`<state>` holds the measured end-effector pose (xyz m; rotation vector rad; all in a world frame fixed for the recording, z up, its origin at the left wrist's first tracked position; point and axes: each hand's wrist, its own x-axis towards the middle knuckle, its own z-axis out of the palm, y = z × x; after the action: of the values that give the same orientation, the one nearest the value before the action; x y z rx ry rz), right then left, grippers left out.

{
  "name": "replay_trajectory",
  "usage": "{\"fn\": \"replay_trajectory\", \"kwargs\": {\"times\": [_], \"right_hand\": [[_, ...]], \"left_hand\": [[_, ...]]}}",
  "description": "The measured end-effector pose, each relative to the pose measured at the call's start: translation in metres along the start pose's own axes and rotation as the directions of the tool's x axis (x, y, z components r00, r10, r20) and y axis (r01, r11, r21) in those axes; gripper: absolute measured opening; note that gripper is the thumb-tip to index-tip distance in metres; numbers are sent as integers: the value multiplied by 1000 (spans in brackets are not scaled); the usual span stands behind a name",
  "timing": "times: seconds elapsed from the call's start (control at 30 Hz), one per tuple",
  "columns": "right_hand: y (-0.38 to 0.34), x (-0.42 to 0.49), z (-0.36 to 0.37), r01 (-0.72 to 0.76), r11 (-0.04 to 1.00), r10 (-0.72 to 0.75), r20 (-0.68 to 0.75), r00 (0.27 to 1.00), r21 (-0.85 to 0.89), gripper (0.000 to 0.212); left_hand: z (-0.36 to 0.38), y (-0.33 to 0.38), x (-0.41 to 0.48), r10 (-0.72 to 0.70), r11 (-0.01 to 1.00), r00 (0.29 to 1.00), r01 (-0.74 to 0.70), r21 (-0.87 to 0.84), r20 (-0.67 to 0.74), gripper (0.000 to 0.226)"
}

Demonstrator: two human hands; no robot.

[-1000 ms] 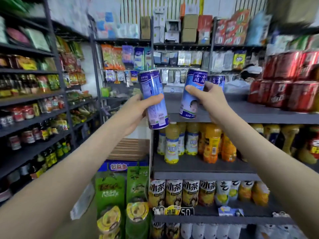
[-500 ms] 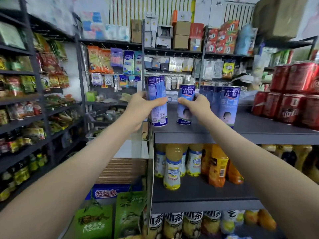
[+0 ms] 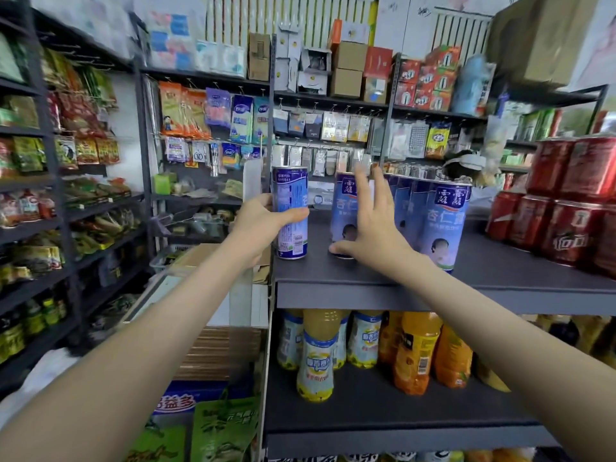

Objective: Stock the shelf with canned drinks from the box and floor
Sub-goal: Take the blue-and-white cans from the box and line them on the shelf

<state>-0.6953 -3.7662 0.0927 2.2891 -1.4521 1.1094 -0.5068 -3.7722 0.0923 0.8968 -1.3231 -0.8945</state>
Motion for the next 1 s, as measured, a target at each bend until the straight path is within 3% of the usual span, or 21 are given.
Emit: {"fn": "replay_trajectory", "kwargs": {"times": [0.03, 0.1, 0.23, 0.43, 0.63, 0.77, 0.83, 0.9, 1.0], "right_hand": [[1, 1, 4, -80, 985, 80, 9, 997, 154, 130], [1, 2, 13, -163, 948, 154, 54, 987, 273, 131], [2, 11, 32, -136, 947, 132, 34, 991, 290, 129], [14, 48, 45, -238, 929, 219, 97, 971, 284, 121], [38, 75, 60, -369, 902, 351, 114, 929, 224, 124], [49, 80, 69, -397, 888, 388, 85, 918, 233, 126], [50, 80, 74, -367, 918, 360, 76, 930, 149, 130], [45, 80, 78, -322, 945, 324, 22, 946, -54, 127], [41, 83, 78, -250, 888, 231, -97, 968, -386, 116]], "left_hand": [[0, -1, 2, 4, 1000, 1000, -4, 5, 3, 29], [1, -4, 7, 17, 999, 1000, -17, 28, 9, 29], [4, -12, 16, 47, 995, 999, -49, 85, 28, 28], [15, -20, 28, 41, 986, 998, -48, 162, 48, 34], [20, -24, 35, 28, 968, 997, -44, 246, 68, 66], [22, -28, 43, 42, 960, 997, -60, 272, 72, 43], [23, -30, 45, 55, 958, 996, -72, 279, 68, 39], [24, -31, 47, 59, 958, 996, -76, 278, 70, 38], [25, -31, 48, 60, 953, 995, -80, 291, 79, 38]]}}
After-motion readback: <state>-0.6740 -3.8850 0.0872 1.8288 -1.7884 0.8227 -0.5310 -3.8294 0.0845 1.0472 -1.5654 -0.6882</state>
